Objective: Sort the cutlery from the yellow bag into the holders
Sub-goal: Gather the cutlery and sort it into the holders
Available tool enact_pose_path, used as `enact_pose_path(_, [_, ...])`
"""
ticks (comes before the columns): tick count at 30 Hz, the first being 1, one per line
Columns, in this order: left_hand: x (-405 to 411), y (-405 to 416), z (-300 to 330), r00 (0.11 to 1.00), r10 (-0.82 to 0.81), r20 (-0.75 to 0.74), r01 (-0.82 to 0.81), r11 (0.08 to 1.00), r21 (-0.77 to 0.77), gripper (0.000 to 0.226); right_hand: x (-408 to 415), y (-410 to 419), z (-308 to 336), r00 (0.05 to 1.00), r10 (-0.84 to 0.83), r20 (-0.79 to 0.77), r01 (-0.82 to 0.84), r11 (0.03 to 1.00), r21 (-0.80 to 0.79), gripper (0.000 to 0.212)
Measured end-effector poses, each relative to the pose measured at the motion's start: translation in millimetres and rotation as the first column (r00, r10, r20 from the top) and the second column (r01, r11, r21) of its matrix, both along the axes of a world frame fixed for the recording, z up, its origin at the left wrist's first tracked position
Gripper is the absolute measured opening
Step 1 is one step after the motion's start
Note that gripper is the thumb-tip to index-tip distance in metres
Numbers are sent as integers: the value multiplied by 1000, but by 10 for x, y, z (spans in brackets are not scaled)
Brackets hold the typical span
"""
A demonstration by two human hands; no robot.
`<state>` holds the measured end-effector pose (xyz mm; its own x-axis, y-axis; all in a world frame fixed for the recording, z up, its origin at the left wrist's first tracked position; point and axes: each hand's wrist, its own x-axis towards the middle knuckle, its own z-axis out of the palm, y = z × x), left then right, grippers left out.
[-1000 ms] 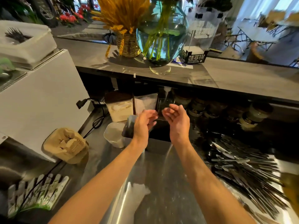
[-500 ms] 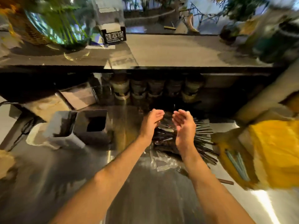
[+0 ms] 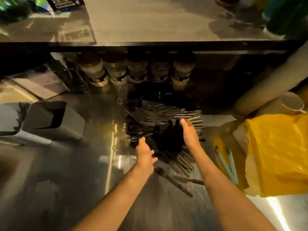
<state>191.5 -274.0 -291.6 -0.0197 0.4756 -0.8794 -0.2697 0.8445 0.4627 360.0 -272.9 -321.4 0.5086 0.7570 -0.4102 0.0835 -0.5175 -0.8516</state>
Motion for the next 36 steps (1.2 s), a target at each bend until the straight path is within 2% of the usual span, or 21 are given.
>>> enact_pose_path(3, [111,-45,1,995,74,63,-69,994,-80,58,69,-116,-148,966,84,245,-60,993,-103,44])
enact_pose_path(6, [191,-1,-73,988,129,80,-123,989,-82,59,93,-222,-249,871,272,410,-171,949,-265,49])
enact_pose_path(10, [270,31,-132,975,181,133,-178,984,-30,60,-4,-220,-255,804,420,421,-329,904,-273,59])
enact_pose_path(13, [249,30,-153,970,167,178,-173,985,20,51,-37,-250,-224,771,441,459,-380,897,-224,70])
enact_pose_path(15, [181,13,-166,986,101,135,-109,992,57,45,-38,-321,-204,704,462,540,-381,887,-262,84])
enact_pose_path(20, [-6,-2,-187,999,9,-52,-1,987,162,34,-216,-503,-331,502,645,575,-478,762,-437,123])
enact_pose_path(24, [-159,16,-219,986,-11,-166,54,965,258,27,-424,-371,-391,489,649,582,-416,761,-498,133])
enact_pose_path(27, [-341,50,-273,963,-23,-267,112,941,320,26,-617,-264,-418,461,650,604,-429,760,-489,133])
enact_pose_path(31, [-588,110,-386,923,-41,-382,196,906,375,24,-805,-182,-495,385,646,659,-464,753,-467,121])
enact_pose_path(36, [-706,160,-508,949,-28,-313,138,932,336,13,-800,-100,-510,346,552,758,-414,815,-404,107])
